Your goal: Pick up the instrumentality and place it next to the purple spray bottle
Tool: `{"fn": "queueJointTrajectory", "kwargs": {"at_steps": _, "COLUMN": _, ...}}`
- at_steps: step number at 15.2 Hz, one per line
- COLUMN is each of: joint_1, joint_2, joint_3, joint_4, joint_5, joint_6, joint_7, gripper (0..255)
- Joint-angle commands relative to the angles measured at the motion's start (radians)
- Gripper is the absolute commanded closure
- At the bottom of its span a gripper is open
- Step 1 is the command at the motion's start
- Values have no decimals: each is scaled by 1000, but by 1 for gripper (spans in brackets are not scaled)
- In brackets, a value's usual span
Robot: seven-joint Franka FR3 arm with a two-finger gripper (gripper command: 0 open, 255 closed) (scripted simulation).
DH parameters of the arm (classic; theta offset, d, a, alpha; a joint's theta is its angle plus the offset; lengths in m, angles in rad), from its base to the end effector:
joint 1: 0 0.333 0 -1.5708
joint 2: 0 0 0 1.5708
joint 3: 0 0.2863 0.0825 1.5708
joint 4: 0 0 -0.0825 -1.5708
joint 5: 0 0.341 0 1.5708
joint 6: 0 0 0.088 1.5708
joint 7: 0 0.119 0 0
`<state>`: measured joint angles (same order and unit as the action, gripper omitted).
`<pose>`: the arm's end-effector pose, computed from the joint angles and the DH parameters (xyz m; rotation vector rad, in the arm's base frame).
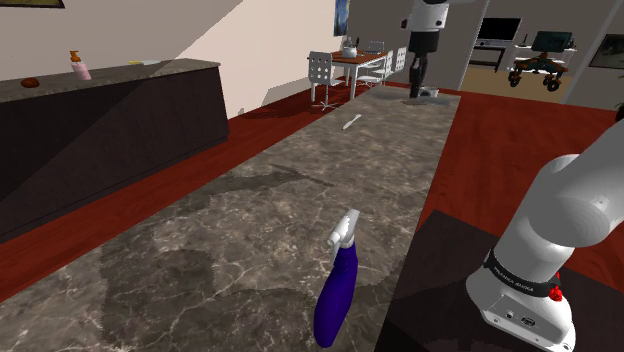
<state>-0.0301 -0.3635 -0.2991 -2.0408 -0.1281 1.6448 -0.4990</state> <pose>0.3797 -0.1606 0.5461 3.1219 0.3184 -0.0811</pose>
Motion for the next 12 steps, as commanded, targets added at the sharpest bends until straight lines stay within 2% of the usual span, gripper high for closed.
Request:
{"fn": "queueJointTrajectory", "kwargs": {"at_steps": 1, "joint_1": 1, "joint_2": 3, "joint_3": 2, "joint_4": 29, "joint_5": 2, "joint_6": -26, "joint_7": -1, "gripper": 255}}
{"fn": "queueJointTrajectory", "kwargs": {"at_steps": 12, "joint_1": 7, "joint_2": 38, "joint_3": 6, "joint_4": 210, "joint_5": 13, "joint_6": -174, "joint_7": -13, "gripper": 255}}
